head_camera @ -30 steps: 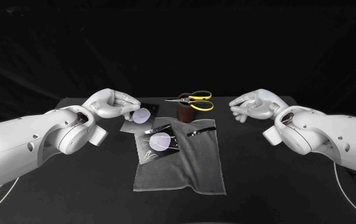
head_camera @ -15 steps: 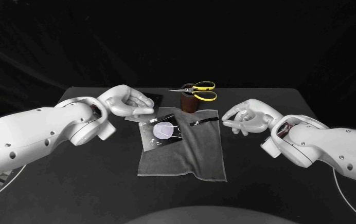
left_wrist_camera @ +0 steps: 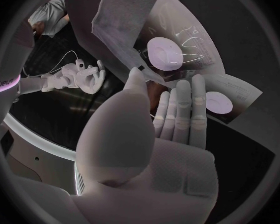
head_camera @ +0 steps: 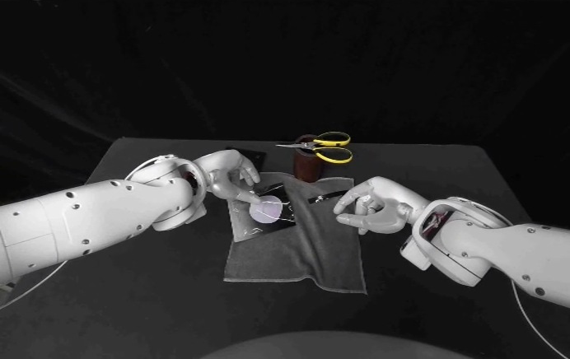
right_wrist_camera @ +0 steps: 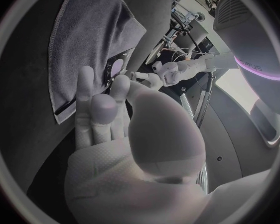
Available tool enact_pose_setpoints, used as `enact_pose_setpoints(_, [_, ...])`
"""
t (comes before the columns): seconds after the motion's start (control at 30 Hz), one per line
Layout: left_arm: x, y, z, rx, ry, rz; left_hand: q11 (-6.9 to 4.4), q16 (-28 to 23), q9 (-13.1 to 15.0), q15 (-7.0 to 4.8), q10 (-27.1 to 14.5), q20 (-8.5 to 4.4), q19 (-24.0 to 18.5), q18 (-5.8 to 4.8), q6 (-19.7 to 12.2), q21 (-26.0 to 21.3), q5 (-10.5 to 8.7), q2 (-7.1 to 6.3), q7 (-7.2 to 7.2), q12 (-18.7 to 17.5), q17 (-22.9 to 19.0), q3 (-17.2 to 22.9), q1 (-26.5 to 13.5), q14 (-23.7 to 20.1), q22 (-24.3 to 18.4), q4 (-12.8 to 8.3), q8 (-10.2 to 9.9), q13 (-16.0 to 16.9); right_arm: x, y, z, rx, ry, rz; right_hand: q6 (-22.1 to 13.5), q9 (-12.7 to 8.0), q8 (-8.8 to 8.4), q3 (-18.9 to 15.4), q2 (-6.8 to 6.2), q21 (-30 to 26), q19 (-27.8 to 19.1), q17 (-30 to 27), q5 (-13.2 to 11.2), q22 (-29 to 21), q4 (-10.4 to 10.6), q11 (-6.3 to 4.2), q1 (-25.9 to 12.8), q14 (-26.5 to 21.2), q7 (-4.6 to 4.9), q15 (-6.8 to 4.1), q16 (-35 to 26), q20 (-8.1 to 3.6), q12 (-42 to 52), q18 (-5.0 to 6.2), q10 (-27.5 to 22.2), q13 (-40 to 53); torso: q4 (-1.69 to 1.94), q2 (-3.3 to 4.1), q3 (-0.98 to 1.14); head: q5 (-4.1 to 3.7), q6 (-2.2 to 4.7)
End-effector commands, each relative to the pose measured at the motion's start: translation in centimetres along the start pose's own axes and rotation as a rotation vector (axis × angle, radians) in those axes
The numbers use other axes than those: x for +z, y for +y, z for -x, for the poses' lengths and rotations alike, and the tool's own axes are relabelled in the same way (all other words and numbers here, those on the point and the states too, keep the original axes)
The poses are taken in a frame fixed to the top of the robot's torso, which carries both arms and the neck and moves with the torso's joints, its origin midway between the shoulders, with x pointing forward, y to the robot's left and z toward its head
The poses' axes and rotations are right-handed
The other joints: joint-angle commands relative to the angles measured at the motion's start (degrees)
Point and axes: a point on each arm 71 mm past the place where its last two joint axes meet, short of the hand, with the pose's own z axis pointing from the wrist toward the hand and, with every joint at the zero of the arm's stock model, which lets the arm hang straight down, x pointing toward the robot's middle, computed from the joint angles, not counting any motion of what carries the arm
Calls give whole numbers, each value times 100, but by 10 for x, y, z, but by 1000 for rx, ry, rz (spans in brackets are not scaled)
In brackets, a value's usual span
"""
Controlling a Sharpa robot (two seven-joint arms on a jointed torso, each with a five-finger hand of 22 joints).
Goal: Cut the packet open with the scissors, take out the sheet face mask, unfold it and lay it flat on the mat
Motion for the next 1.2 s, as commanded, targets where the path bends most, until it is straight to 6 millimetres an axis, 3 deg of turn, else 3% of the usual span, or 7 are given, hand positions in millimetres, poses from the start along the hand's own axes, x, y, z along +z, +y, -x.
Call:
enact_pose_setpoints(0.03, [5, -2, 2, 110, -68, -3, -15, 59, -2, -58, -83, -51, 30, 82, -23, 65, 3, -15, -33, 55, -11, 12, 58, 32, 33, -3, 39, -11, 1, 3, -2, -70, -11, -11, -53, 43, -36, 54, -10, 46, 47, 233, 27, 35, -25, 30, -96, 95, -11, 4, 170, -6, 307, 69, 46, 315, 3, 9, -1, -5, 20])
enact_pose_setpoints(0.43, [21, -12, -6, 154, -43, 13, -54, 514, 24, -168, 39, -210, 319, 81, 110, 558, -3, 145, -32, 483, -72, 287, 306, 558, 311, -26, 316, -19, 7, 10, -9, -104, -10, -15, -80, 158, -86, 118, -27, 141, 88, 737, 23, 126, -94, 40, -211, 210, -2, 11, 546, -26, 1112, 70, 156, 1149, -2, 5, 4, 9, 38])
enact_pose_setpoints(0.77, [33, -14, -8, 189, -16, 64, -33, 736, -64, -107, 351, -212, 571, 83, 171, 972, -6, 235, 66, 576, -174, 496, 434, 1085, 540, -39, 331, -127, 11, 14, -13, -98, 4, -5, -183, 200, -170, 157, -102, 162, 62, 565, -3, 166, -159, 83, -251, 136, 48, 46, 450, -21, 952, 64, -60, 1047, -2, 4, -4, 23, 49])
enact_pose_setpoints(0.9, [37, -13, -9, 192, 5, 85, -46, 1150, -115, -131, 464, -242, 1184, -70, 207, 1675, -7, 226, 86, 562, 301, 516, 380, 1605, 1610, -38, 328, -196, 11, 14, -14, -69, 10, -4, -212, 237, -202, 217, -141, 142, 21, 241, -58, 172, -213, 104, -246, 15, 71, 61, 212, -9, 454, 66, -380, 624, -2, 4, -4, 12, 51])
enact_pose_setpoints(1.0, [40, -13, -10, 191, 19, 97, -78, 1349, -148, -175, 497, -280, 1506, -148, 211, 2039, -7, 218, 51, 548, 528, 520, 351, 1878, 2172, -40, 321, -234, 12, 15, -13, -17, 3, -3, -232, 302, -246, 435, -175, -3, -113, -1197, -246, 114, -336, 148, -167, -585, 109, 90, -999, 19, -441, 61, -992, -54, 7, 3, -2, 12, 44])
enact_pose_setpoints(1.13, [42, -15, -11, 183, 29, 103, -91, 1350, -162, -201, 484, -302, 1597, -170, 207, 2144, -7, 212, 30, 534, 494, 519, 340, 1928, 2327, -40, 316, -253, 13, 14, -13, 79, 9, -8, -391, 373, -362, 984, -219, -556, -762, -1628, -466, -147, -504, 402, -83, -1343, 280, 341, -2297, 207, -1947, -4, -1695, -1208, 7, 4, -3, 21, 44])
enact_pose_setpoints(1.2, [43, -15, -12, 178, 32, 103, -101, 952, -184, -259, 399, -351, 1597, -168, 184, 2163, -7, 195, -9, 493, -60, 521, 341, 1612, 2324, -39, 305, -287, 13, 14, -14, 131, 29, -12, -508, 426, -435, 1228, -256, -880, -1106, -1850, -544, -312, -619, 492, -149, -1565, 338, 479, -2997, 336, -2565, -26, -1656, -1840, 6, 1, -3, 21, 44])
